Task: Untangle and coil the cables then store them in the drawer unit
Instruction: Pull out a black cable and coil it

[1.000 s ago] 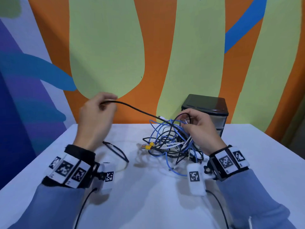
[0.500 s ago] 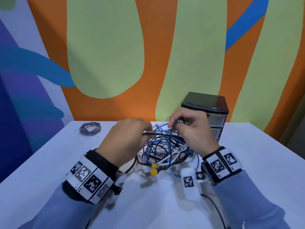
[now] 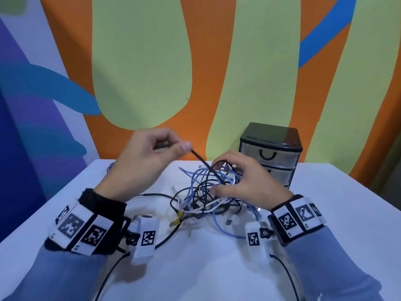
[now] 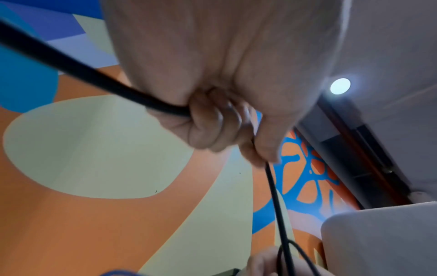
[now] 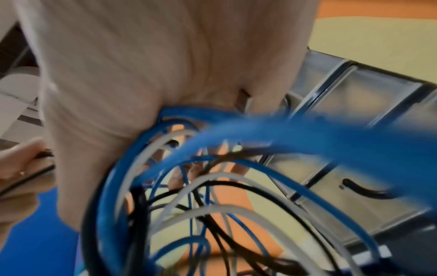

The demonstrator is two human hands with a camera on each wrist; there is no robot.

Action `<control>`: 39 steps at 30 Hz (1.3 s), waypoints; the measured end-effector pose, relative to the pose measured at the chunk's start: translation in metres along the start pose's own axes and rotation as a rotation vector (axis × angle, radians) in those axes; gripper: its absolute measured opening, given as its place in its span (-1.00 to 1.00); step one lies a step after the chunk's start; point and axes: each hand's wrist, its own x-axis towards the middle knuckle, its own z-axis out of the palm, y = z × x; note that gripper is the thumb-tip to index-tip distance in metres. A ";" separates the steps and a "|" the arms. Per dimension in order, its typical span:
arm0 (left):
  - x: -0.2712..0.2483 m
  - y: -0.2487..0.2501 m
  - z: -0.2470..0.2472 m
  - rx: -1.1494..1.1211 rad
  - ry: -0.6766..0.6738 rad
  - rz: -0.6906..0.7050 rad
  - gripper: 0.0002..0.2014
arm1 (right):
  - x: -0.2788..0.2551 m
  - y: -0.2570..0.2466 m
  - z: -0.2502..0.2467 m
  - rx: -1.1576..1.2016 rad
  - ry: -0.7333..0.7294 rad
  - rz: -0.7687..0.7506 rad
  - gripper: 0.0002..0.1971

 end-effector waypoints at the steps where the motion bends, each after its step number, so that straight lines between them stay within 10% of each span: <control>1: 0.003 -0.003 -0.001 -0.062 0.118 0.027 -0.73 | 0.000 0.001 -0.001 0.000 0.002 0.017 -0.61; 10: 0.010 -0.025 -0.007 -0.227 0.695 0.024 -0.74 | -0.004 -0.006 -0.013 0.086 -0.018 0.045 -0.47; 20: 0.013 -0.048 -0.003 -0.055 0.815 -0.101 -0.73 | -0.008 -0.016 -0.018 0.180 -0.191 -0.047 -0.40; 27: 0.005 -0.028 0.002 0.605 0.299 0.107 -0.87 | -0.001 -0.002 -0.006 0.190 0.013 -0.055 -0.48; 31: -0.001 -0.029 0.020 0.506 -0.151 0.094 -0.69 | 0.003 0.005 0.002 0.182 0.081 -0.117 -0.68; 39: -0.003 -0.019 0.028 0.450 0.064 0.248 -0.90 | 0.000 -0.008 0.013 0.205 -0.112 -0.029 -0.56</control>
